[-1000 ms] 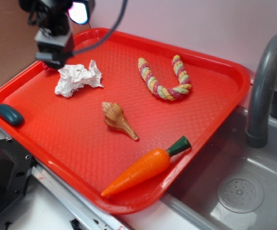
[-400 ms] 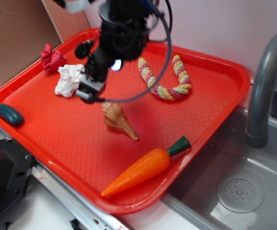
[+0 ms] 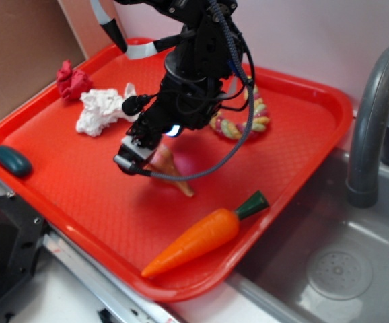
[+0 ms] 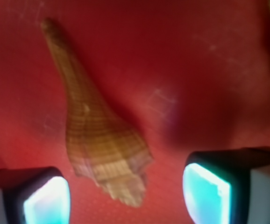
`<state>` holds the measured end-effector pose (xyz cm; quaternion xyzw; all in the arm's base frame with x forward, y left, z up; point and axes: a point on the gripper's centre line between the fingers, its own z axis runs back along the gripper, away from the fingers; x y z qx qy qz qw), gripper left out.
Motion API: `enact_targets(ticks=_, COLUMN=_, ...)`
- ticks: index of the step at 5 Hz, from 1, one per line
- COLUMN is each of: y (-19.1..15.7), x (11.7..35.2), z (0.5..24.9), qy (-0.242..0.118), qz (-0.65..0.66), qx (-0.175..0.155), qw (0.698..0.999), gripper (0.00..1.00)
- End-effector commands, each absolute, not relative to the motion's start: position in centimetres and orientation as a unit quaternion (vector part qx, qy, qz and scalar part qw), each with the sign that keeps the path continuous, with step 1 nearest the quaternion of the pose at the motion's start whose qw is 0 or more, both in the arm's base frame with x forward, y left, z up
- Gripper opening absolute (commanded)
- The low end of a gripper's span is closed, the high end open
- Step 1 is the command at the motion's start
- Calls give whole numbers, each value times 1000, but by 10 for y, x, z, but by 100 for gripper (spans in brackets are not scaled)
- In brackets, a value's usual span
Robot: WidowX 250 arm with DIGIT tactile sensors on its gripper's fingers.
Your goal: Grab the shell.
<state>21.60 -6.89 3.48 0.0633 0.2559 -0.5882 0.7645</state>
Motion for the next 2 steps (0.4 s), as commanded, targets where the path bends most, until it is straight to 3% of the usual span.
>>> enact_targets(ticks=1, y=-76, x=196, z=36, qy=237, qz=-625, qx=41, qw=743, gripper=100)
enact_targets(ticks=2, y=-81, x=201, z=31, qy=197, qz=-603, qx=66, qw=770, gripper=100)
